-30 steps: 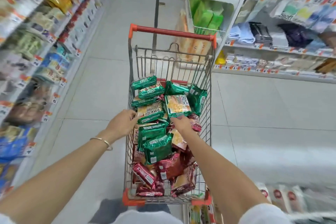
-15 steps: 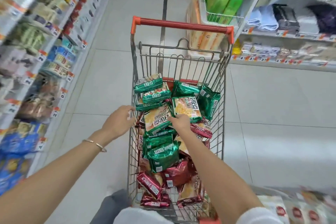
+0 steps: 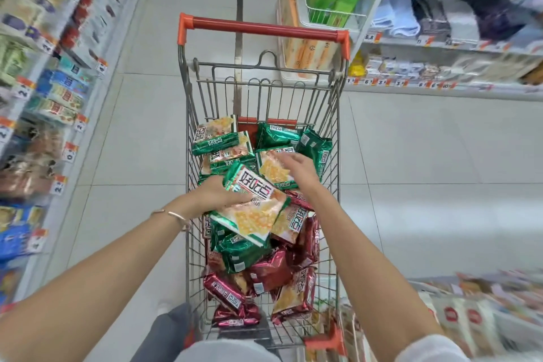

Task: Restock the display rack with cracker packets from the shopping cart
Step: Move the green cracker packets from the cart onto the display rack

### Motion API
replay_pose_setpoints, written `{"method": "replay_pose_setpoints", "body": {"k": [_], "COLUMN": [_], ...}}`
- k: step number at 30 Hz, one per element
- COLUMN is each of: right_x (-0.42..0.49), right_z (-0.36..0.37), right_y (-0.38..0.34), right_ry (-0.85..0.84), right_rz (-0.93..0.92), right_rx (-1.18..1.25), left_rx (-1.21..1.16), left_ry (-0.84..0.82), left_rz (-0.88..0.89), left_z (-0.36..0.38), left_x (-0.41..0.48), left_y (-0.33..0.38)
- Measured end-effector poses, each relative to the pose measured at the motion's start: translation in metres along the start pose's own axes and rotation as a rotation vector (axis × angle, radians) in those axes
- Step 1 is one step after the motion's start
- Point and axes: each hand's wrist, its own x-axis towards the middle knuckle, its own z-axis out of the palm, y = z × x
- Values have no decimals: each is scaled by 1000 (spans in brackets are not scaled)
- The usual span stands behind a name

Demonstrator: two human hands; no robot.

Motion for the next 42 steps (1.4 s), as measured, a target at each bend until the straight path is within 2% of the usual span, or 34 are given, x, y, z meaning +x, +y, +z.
{"method": "replay_pose_setpoints", "body": {"k": [2,3,6,9,14,16,18,20,23,28,31,35,37,39,42], "right_x": [20,27,31,29,21,9,-9,-29,-59,-138,-193,-254,-290,-321,-348], "right_z": [-8,-10,-6,2,12,13,10,1,-17,-20,13,65,81,85,67], "right_y": [22,32,50,53,49,37,25,18,9,-6,19,54,69,90,139], "right_ry": [235,263,110,138,262,354,426,423,361,109,0,20,62,124,212], "right_rz": [160,253,406,325,251,196,65,-71,-117,-26,58,188,236,244,238], "right_rx": [-66,-81,-232,-323,-78,-79,-89,-85,54,450,561,554,530,490,459], "left_rx": [-82,-100,-101,-97,-91,-106,-135,-176,-220,-235,-215,-130,-121,-125,21], "left_ry": [105,141,219,268,375,407,436,452,451,363,229,112,21,-109,-301], "left_rz": [-34,-49,-86,-100,-151,-145,-137,-129,-131,-65,-24,-3,26,32,-13], "left_z": [-7,-11,-23,-30,-24,-21,-19,-19,-17,3,19,24,36,56,97], "left_x": [-6,-9,-20,-35,-47,-52,-58,-65,-80,-125,-161,-117,-126,-177,-239], "left_y": [-14,-19,-31,-38,-40,-39,-40,-42,-46,-35,-41,-118,-137,-130,-113]}}
